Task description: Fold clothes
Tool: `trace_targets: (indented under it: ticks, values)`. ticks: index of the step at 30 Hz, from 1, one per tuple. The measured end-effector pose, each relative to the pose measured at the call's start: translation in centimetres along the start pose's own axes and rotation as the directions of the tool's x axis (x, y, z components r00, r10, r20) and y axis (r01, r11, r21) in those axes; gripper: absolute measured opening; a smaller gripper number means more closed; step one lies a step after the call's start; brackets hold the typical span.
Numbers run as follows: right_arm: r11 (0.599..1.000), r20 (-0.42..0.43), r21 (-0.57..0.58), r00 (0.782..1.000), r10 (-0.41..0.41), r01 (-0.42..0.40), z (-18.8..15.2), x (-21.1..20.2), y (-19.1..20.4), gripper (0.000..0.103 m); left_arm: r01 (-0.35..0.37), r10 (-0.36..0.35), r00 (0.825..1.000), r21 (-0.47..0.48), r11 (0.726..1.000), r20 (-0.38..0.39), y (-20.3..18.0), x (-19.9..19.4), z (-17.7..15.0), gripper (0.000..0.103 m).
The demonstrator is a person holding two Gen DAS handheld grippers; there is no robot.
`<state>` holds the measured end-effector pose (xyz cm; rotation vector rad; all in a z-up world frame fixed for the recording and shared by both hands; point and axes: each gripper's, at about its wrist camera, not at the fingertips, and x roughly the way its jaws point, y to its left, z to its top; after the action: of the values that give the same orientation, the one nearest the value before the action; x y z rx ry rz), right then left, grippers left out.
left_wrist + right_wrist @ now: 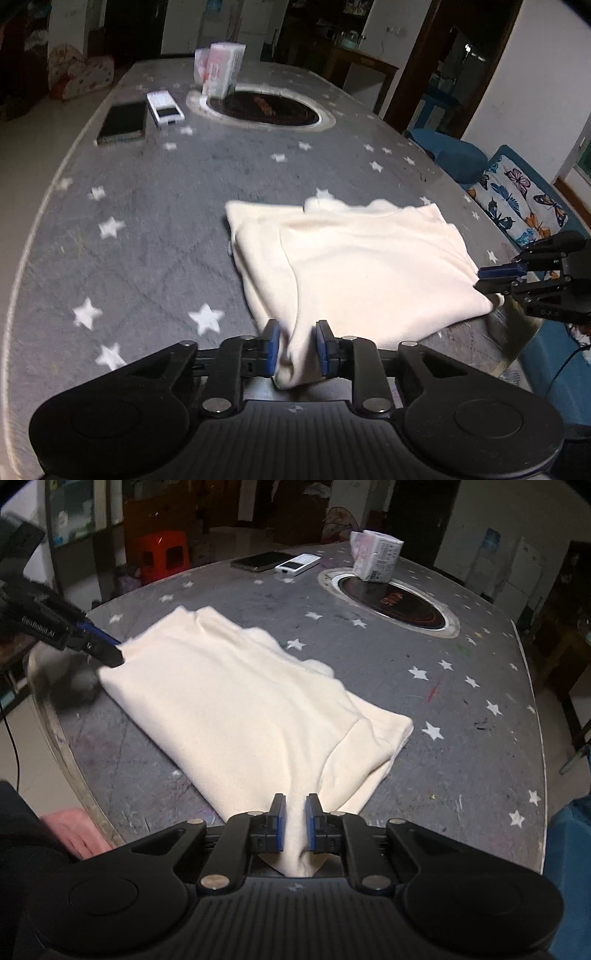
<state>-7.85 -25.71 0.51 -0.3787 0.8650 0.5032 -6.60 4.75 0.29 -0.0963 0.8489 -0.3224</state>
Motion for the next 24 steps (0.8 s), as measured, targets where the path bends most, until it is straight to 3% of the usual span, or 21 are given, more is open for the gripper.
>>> trace_targets:
  ticks: [3, 8, 12, 16, 24]
  values:
    - [0.996, 0.031, 0.086, 0.999, 0.011, -0.014, 0.8, -0.7, -1.6, 0.01, 0.004, -0.004, 1.0, 0.017, 1.0, 0.01, -0.3, -0.9, 0.1, 0.029]
    - [0.988, 0.092, 0.152, 0.996, -0.021, 0.006, 2.6, 0.3, -3.7, 0.01, 0.018, -0.023, 0.996, 0.062, 0.998, 0.085, -1.6, -0.1, 2.4, 0.026]
    - [0.979, 0.118, 0.201, 0.993, -0.004, -0.02, 3.8, 2.6, -4.4, 0.01, 0.046, -0.052, 0.995, 0.075, 0.996, 0.085, -2.5, 3.0, 4.1, 0.024]
    - [0.976, 0.126, 0.215, 0.992, -0.001, -0.026, 4.5, 4.6, -4.3, 0.01, 0.019, -0.024, 0.998, 0.091, 0.996, 0.056, -2.5, 6.2, 4.8, 0.023]
    - [0.973, 0.104, 0.23, 0.994, -0.02, -0.004, 4.4, 6.2, -4.5, 0.01, 0.009, -0.01, 1.0, 0.048, 0.999, 0.022, -1.2, 8.6, 4.6, 0.023]
